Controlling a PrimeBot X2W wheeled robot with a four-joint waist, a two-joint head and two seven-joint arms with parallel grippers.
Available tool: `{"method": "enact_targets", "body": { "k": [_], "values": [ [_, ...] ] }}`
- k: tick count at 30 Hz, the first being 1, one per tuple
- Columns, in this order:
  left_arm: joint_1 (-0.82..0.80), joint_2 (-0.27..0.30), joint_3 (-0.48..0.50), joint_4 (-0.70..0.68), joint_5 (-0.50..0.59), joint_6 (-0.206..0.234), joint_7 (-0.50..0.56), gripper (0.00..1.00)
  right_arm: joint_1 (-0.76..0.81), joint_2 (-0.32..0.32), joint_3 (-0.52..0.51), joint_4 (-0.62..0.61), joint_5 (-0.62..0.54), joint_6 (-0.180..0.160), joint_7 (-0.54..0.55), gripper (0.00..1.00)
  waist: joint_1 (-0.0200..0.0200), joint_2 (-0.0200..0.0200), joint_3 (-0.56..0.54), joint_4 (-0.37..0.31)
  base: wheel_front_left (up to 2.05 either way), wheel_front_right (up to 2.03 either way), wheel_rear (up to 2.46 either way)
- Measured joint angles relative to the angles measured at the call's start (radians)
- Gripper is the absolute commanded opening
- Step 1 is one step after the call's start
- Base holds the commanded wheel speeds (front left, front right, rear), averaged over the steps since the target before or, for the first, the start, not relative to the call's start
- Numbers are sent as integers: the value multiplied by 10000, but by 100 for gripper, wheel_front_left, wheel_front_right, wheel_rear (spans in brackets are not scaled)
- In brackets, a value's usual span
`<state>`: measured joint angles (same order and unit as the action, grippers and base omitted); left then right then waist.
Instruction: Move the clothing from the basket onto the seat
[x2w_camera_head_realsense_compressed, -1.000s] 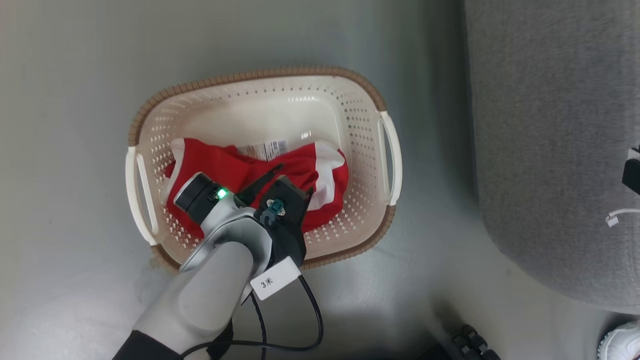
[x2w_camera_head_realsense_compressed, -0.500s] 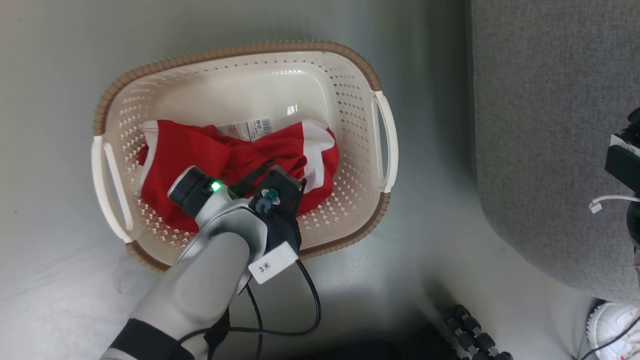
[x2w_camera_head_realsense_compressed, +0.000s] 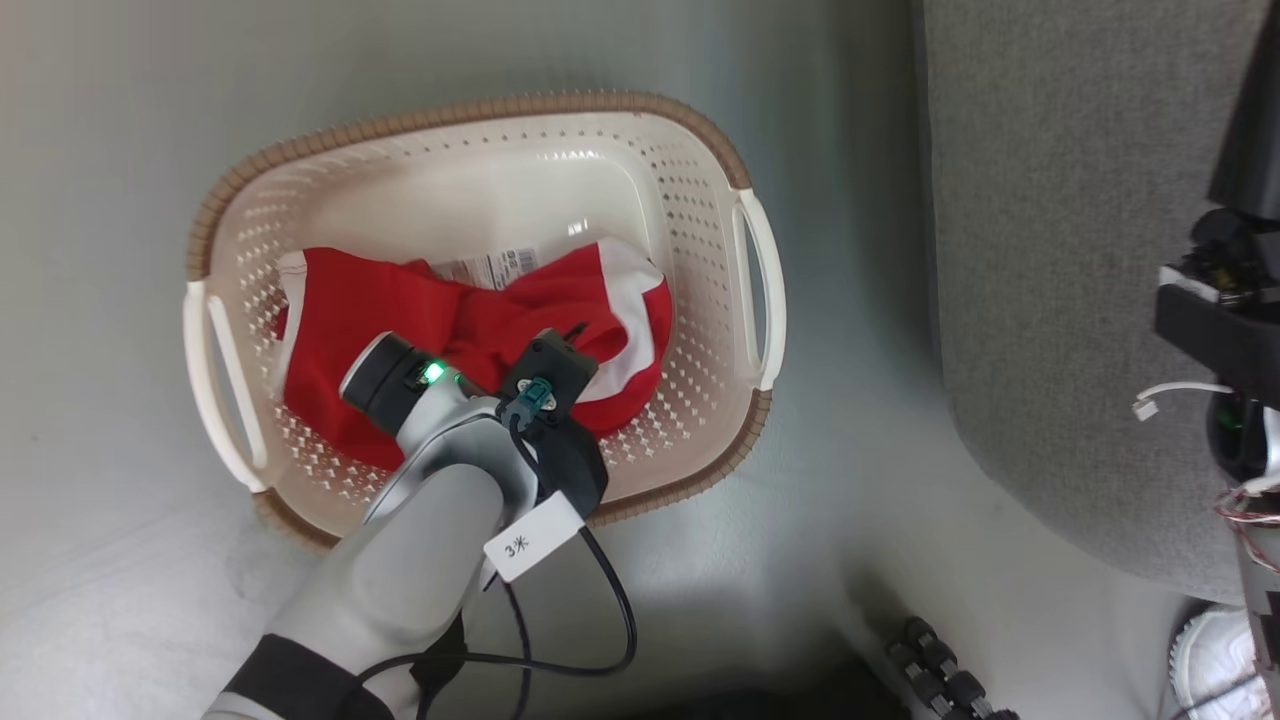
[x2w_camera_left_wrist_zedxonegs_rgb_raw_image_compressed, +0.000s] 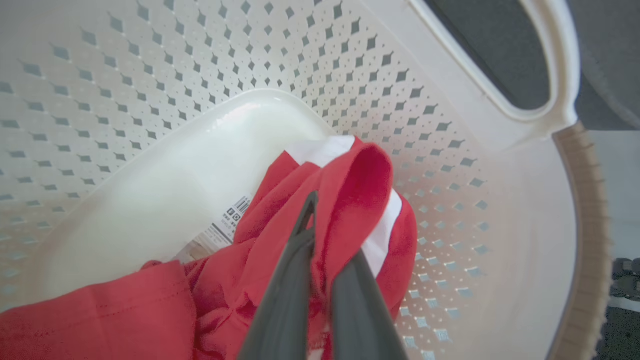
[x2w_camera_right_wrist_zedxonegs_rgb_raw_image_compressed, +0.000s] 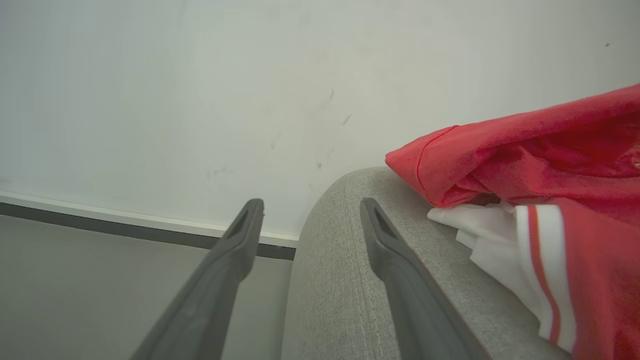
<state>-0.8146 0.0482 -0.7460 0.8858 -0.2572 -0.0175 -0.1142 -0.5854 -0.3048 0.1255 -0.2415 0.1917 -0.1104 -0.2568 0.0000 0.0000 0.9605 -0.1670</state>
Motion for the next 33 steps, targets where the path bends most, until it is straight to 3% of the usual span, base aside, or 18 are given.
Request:
{"method": "enact_targets", "body": {
  "k": [15,33],
  "values": [
    [-41,-8,-669,-790,-1039,-102,-1091,0,-17,211,144,1580,15,284,-2,100,-1,0,-1684,514,0,0,0],
    [-1215,-59,-12,-1398,-1908,-282,-1352,0,710,717,420,3183,192,665,0,100,-2,-1,-4420,1521,0,0,0]
  ]
}}
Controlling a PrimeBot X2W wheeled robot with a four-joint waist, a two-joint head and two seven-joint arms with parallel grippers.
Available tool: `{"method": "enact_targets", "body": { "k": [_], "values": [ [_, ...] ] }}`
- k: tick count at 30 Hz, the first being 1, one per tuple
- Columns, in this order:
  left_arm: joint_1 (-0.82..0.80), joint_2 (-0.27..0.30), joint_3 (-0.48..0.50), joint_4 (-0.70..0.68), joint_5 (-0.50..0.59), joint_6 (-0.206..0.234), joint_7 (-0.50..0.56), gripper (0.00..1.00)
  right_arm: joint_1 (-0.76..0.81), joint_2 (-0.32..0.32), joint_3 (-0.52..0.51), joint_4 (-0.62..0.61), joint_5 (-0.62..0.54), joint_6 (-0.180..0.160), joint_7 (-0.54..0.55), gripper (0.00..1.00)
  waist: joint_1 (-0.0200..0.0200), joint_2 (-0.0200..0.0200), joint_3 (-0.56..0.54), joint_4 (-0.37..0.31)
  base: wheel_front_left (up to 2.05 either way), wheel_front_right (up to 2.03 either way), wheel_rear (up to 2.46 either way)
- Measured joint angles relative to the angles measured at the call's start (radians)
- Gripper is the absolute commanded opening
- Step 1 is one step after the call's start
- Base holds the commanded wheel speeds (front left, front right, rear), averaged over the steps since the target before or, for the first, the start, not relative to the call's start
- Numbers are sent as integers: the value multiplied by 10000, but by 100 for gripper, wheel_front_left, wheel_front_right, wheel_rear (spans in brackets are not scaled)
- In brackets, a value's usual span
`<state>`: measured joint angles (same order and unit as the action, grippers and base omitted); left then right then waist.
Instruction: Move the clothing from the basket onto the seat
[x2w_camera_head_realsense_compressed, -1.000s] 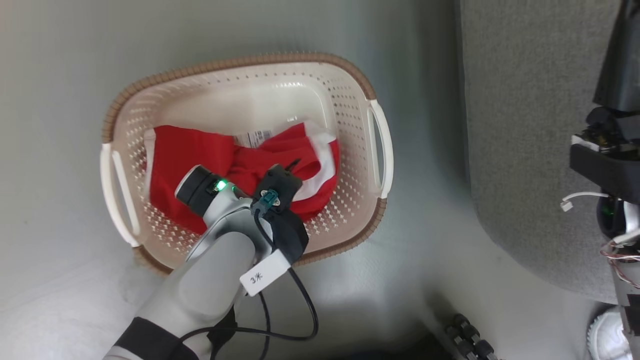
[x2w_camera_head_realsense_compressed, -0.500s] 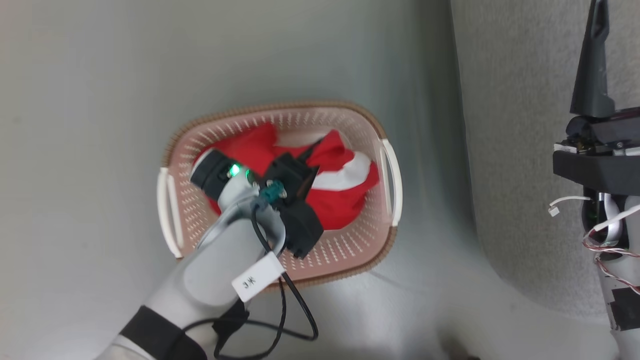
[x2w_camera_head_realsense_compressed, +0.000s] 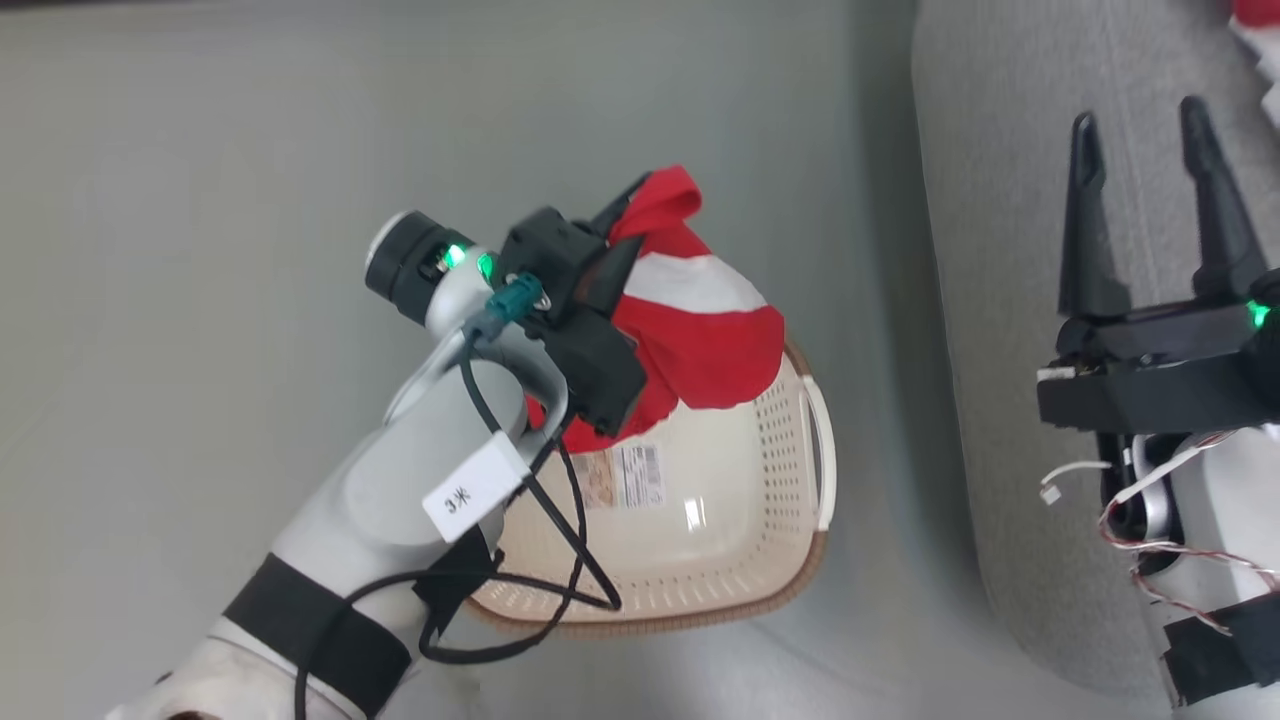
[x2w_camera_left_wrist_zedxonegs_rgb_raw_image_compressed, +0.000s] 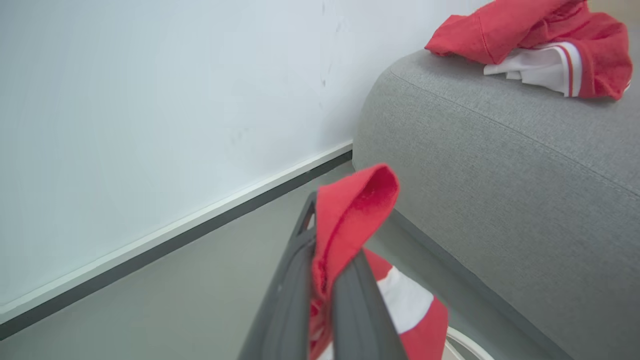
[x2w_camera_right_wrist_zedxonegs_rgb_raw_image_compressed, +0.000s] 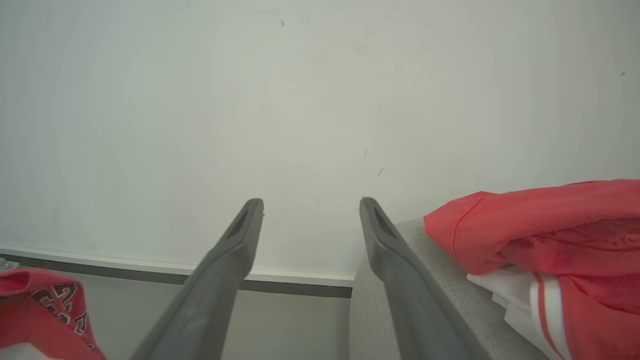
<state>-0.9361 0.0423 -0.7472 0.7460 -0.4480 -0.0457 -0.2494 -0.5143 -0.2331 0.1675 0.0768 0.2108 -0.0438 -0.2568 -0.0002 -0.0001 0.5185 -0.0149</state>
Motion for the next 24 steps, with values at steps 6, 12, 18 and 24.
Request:
{"method": "enact_targets", "body": {
  "k": [6,12,18,24],
  "values": [
    [-156,-27,284,98,-228,-163,-2,0,288,146,186,466,4,196,0,100,-1,0,-916,203,0,0,0],
    [-269,-46,512,123,-483,-251,-2,0,511,196,426,869,4,451,0,100,-1,0,-1682,290,0,0,0],
    [-407,-58,575,173,-802,-343,-4,0,862,372,976,1444,0,834,0,100,0,0,-2593,341,0,0,0],
    [-418,-59,278,320,-1183,-364,-4,0,1093,460,1427,2249,-33,1127,2,100,0,-1,-3497,355,0,0,0]
  ]
}}
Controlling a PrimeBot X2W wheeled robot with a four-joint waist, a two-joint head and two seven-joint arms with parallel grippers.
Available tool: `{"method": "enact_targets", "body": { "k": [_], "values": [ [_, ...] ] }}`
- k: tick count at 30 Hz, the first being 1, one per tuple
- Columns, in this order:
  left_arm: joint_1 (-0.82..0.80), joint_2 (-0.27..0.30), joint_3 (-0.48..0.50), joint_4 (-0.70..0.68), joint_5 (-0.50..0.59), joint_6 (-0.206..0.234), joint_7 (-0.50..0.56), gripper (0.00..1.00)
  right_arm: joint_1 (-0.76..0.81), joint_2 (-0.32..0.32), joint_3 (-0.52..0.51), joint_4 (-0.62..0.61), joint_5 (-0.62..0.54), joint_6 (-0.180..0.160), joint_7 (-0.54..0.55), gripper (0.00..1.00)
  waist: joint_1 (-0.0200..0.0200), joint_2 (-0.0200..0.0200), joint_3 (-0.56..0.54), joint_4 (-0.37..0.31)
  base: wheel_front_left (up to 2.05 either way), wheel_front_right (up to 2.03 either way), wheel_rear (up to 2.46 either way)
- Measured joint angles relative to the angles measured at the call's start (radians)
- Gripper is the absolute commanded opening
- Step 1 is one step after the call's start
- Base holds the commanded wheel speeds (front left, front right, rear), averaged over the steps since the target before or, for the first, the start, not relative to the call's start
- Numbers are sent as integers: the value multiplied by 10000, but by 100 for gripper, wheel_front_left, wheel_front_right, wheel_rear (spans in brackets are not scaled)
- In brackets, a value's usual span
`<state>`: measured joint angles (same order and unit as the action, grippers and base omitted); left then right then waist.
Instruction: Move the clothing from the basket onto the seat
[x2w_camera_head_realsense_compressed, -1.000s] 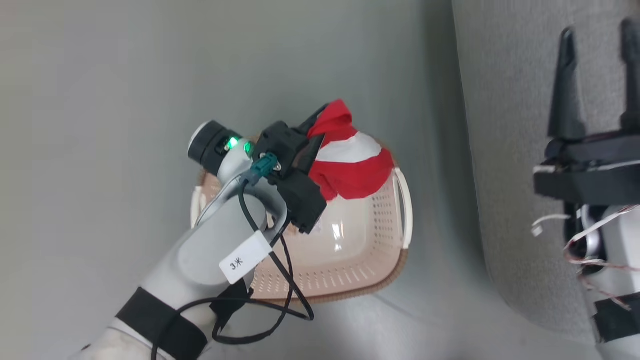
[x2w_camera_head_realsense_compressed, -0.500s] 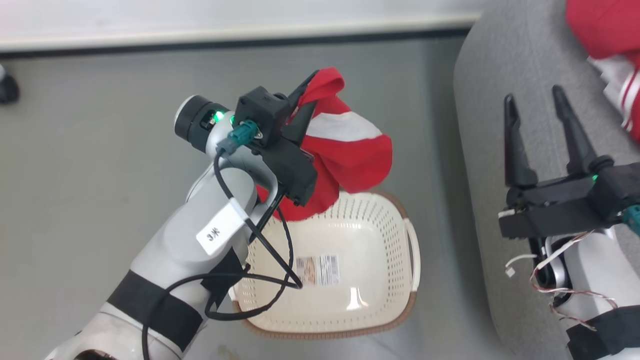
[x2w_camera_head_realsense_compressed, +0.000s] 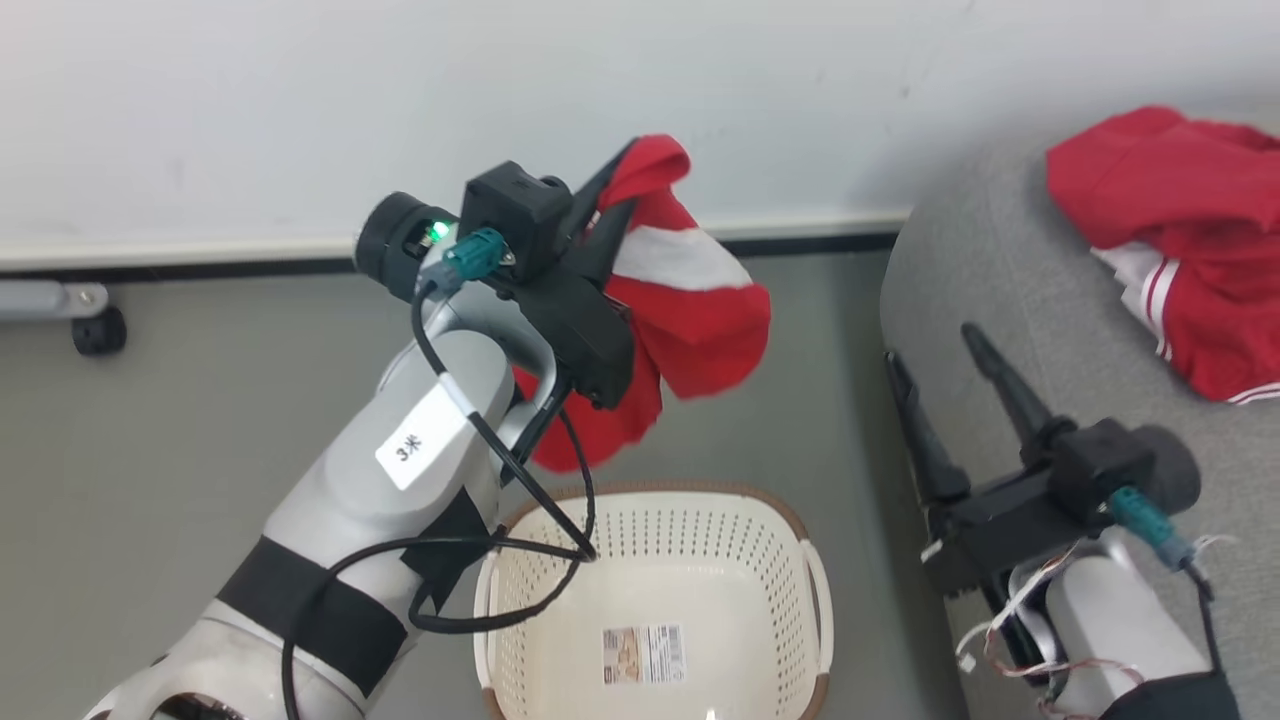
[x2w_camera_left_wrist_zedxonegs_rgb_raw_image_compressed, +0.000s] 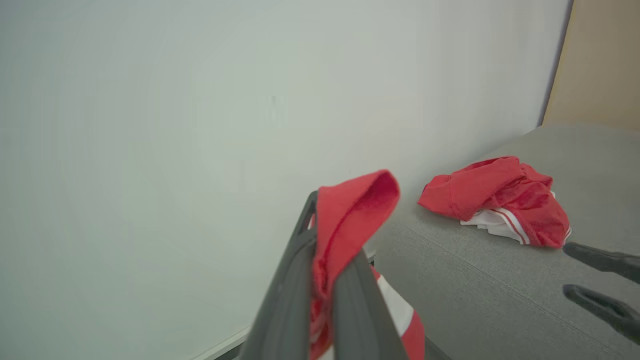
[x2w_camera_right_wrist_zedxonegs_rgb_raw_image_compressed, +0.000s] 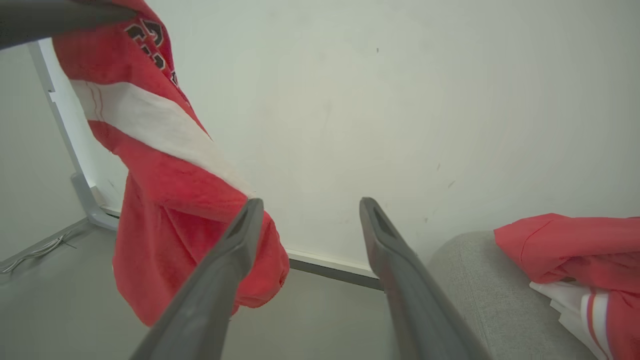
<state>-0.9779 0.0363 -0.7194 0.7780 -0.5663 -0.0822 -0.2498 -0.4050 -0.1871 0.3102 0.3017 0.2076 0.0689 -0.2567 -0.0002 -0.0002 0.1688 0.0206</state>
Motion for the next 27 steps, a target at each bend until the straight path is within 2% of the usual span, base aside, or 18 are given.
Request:
{"method": "enact_targets", "body": {
  "k": [5,9,17,26,27],
  "values": [
    [42,-33,-489,31,-477,-67,0,0,107,29,560,930,-201,213,0,100,0,0,-752,26,0,0,0],
    [311,-15,-1016,-291,-823,42,0,0,184,138,1037,1356,-255,368,0,100,0,0,-1328,48,0,0,0],
    [728,-29,-1983,-932,-1298,282,119,0,305,182,1676,2015,-391,458,0,100,0,0,-2158,211,0,0,0],
    [893,17,-2537,-1528,-1710,527,299,0,-249,217,2136,2543,-639,543,0,100,1,2,-2475,592,0,0,0],
    [901,12,-2581,-1592,-1732,556,345,0,-360,242,2182,2577,-639,545,0,62,1,2,-2492,618,0,0,0]
  ]
}}
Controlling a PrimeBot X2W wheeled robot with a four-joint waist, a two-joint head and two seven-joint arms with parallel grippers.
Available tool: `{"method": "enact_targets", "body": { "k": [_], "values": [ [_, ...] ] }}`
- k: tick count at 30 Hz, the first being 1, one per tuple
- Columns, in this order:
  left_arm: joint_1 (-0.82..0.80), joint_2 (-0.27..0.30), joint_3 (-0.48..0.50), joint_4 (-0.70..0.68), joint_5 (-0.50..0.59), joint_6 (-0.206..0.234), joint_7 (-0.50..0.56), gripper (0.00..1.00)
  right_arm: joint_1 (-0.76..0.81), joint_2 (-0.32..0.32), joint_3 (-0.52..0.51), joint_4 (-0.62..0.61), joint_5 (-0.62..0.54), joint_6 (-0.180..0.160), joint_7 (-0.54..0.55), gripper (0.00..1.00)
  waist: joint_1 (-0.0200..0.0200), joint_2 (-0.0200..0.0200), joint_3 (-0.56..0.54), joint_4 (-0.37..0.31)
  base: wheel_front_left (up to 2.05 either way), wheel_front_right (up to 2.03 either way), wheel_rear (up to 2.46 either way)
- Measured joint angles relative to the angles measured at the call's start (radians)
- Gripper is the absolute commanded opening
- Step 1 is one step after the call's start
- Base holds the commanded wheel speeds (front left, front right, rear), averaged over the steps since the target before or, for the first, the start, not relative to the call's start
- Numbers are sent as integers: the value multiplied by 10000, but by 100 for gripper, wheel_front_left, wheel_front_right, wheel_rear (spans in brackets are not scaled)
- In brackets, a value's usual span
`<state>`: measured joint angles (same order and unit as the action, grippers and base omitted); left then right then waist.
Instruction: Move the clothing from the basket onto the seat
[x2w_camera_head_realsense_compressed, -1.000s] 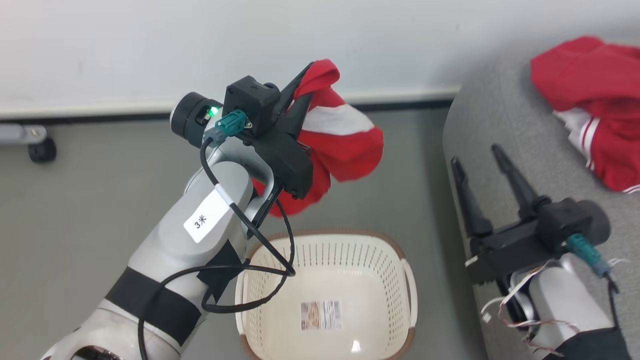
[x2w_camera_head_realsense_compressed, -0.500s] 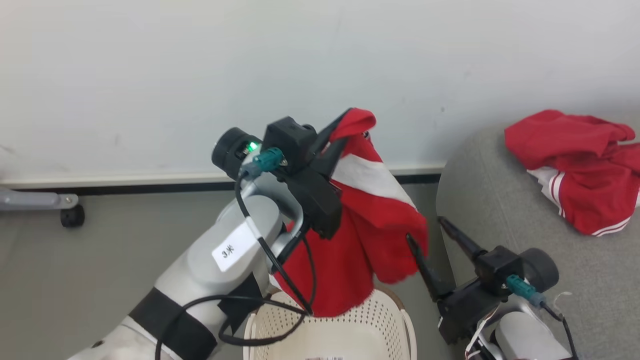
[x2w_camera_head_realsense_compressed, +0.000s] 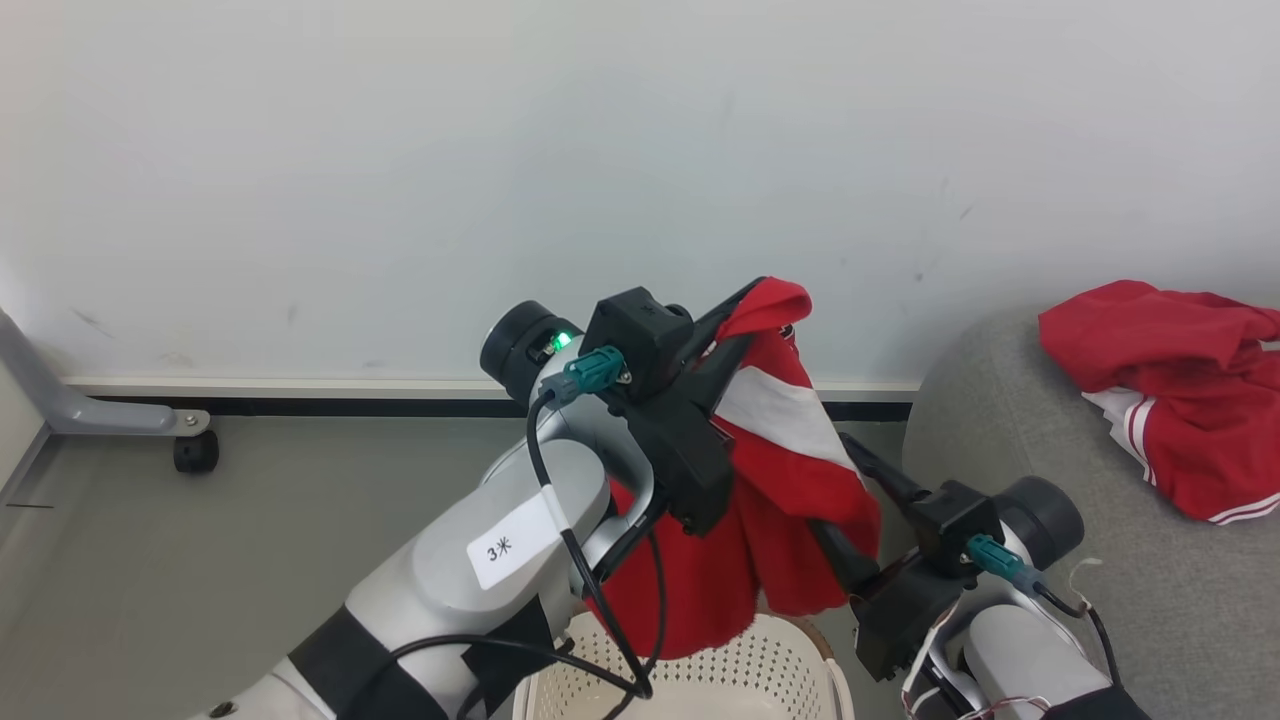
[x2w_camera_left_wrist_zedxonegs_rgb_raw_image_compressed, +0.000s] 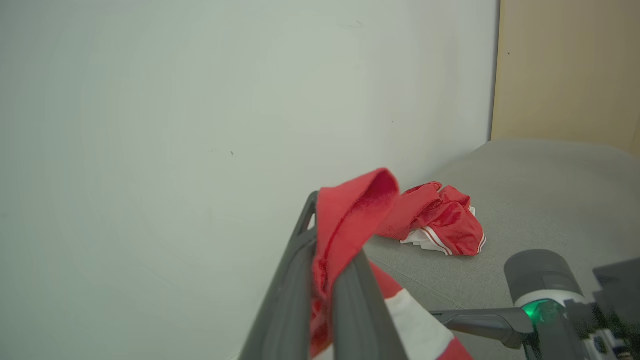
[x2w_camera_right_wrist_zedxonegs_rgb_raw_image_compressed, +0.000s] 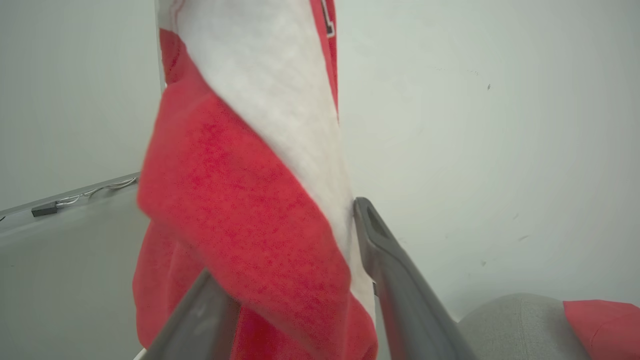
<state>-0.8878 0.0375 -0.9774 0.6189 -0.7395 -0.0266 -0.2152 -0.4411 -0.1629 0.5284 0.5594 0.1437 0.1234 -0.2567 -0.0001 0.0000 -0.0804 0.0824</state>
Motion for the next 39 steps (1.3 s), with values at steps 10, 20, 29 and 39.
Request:
{"method": "enact_targets", "body": {
  "k": [10,20,29,39],
  "values": [
    [616,84,205,219,-205,194,23,20,-604,33,217,261,56,4,0,0,2,1,6,-47,0,0,0],
    [1797,577,930,483,-759,546,-245,100,-1070,-848,140,-299,71,12,0,0,2,0,105,-699,0,0,0],
    [2872,523,1076,194,-780,621,-337,100,-1111,-1952,-336,-1137,71,12,0,0,2,0,174,-1573,0,0,0],
    [3727,420,986,-224,-669,631,-341,100,-581,-2918,-878,-2197,71,-98,2,0,1,0,238,-2749,0,0,0]
  ]
}}
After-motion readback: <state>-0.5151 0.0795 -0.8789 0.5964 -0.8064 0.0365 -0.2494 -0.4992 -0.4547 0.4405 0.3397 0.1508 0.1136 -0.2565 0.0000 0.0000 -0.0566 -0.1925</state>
